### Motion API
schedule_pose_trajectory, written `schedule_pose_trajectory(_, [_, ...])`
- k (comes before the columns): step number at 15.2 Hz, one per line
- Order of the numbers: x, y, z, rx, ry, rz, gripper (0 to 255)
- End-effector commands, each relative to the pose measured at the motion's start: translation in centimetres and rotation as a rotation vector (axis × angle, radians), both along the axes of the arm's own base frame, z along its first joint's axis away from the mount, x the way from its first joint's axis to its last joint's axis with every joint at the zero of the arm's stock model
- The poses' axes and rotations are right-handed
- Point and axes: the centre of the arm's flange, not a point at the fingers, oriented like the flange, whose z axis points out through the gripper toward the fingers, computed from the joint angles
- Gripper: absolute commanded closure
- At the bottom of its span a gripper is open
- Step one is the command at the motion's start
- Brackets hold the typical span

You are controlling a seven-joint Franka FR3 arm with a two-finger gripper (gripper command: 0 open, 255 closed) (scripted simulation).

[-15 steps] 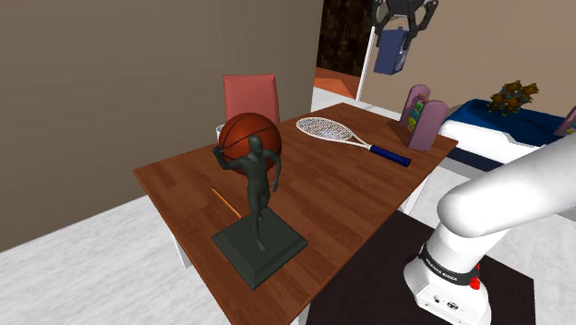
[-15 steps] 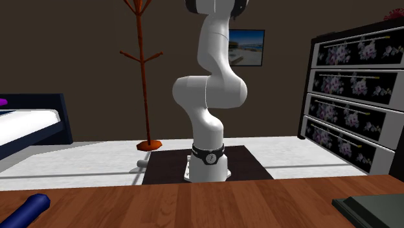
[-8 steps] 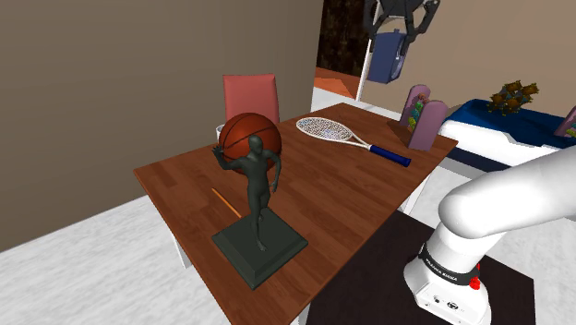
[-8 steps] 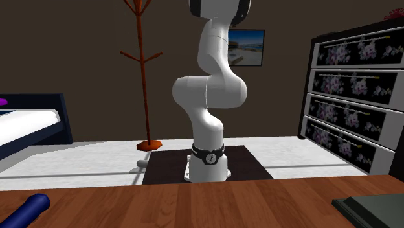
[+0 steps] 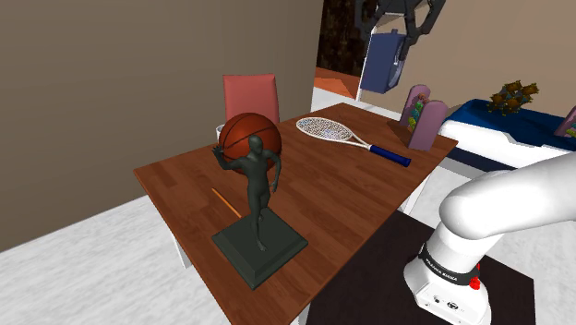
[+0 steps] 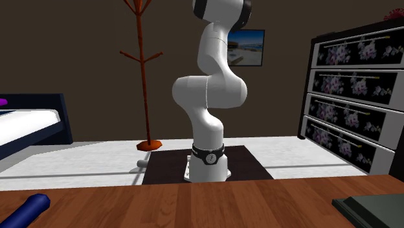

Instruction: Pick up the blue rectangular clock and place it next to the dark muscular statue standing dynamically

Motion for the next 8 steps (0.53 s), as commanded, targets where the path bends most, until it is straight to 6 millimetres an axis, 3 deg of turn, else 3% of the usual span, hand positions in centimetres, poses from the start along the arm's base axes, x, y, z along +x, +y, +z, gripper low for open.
schedule_pose_trajectory(1, [-0.9,2.6,-0.2,0.0,0.001,-0.002,255])
schedule_pose_trajectory(2, [-1.1,3.6,-0.2,0.0,0.001,-0.002,255])
schedule_pose_trajectory(8, [-1.1,3.6,-3.4,0.0,0.001,-0.002,255])
